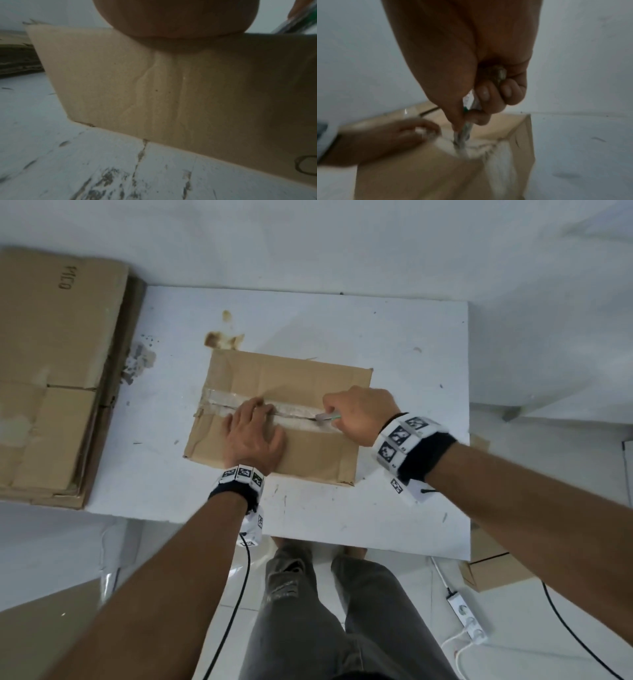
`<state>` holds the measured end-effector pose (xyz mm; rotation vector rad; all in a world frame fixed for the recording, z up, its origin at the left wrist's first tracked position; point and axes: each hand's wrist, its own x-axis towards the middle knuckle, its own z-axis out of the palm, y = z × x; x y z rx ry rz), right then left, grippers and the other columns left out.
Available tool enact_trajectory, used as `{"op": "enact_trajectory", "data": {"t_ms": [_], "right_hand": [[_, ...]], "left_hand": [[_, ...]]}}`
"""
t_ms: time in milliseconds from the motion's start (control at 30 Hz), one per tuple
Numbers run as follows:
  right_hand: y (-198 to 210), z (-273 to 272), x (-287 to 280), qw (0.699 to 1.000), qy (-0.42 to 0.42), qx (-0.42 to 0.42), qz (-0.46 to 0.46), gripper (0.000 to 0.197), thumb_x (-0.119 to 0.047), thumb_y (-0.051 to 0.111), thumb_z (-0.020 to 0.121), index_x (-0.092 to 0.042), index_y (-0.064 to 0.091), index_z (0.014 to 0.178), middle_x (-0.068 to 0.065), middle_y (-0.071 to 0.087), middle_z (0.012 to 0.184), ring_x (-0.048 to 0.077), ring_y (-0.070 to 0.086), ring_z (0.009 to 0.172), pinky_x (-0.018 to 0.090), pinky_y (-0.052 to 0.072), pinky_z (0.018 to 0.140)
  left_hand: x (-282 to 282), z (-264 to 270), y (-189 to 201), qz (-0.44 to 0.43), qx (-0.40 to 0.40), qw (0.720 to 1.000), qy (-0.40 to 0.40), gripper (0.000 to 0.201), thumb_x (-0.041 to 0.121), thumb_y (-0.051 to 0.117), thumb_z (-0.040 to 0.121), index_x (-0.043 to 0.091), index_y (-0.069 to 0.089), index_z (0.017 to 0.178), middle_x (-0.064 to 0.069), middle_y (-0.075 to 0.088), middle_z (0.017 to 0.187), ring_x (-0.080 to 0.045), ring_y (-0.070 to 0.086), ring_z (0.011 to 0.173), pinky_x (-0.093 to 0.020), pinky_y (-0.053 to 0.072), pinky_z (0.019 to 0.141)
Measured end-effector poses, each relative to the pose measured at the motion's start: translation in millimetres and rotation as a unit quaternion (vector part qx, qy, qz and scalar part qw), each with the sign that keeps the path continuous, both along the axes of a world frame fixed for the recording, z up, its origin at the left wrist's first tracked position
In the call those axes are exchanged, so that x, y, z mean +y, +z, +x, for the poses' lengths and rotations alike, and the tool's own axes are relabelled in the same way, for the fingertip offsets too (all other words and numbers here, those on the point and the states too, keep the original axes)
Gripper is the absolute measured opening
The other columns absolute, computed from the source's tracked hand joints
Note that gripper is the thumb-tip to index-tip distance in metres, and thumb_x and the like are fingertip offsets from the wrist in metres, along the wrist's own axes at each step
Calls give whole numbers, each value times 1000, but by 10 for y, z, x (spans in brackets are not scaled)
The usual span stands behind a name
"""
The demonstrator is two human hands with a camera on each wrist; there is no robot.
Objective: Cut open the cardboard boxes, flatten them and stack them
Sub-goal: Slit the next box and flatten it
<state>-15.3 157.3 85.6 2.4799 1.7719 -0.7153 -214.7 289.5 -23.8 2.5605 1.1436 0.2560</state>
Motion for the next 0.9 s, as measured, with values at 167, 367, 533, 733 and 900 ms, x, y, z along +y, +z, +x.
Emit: {"op": "enact_trajectory", "data": {"t_ms": [167, 367, 533, 733, 900], "right_hand": [[83, 195, -113, 1000, -13, -2, 3, 10, -27, 53, 100, -26, 61, 106, -4, 55, 88, 20, 55, 77, 28, 31, 59], [85, 304, -355, 999, -44, 23, -11, 9, -29, 53, 99, -29, 60, 105, -1, 59, 90, 23, 59, 81, 31, 36, 66], [-16, 212, -455, 999, -37, 24, -7, 18, -32, 51, 102, -27, 58, 118, 2, 59, 93, 25, 58, 79, 31, 37, 68], [84, 460, -552, 997, -74, 20, 5, 10, -34, 56, 99, -29, 62, 104, -5, 56, 85, 22, 58, 78, 31, 37, 66], [87, 458, -483, 998, -59, 17, -6, 10, -36, 58, 98, -29, 62, 105, -4, 56, 93, 21, 56, 81, 30, 33, 67]], "left_hand": [[-9, 2, -11, 18, -1, 1000, 9, 45, 49, 53, 90, 26, 65, 127, 7, 54, 146, -18, 52, 132, -49, 28, 118], [-25, 37, 21, 9, 26, 999, 22, 44, 46, 56, 93, 23, 65, 129, 7, 52, 148, -17, 52, 133, -49, 25, 120], [-389, 529, 219, -4, 44, 999, -18, 31, 22, 58, 86, 17, 63, 116, -3, 58, 130, -27, 50, 124, -45, 33, 107], [-591, 550, -35, -8, -47, 993, -109, 27, 25, 57, 92, 16, 69, 114, -2, 61, 125, -24, 54, 117, -40, 38, 107], [-601, 624, 13, -8, -23, 993, -116, 29, 31, 50, 92, 14, 66, 109, -3, 60, 122, -25, 53, 115, -51, 39, 110]]}}
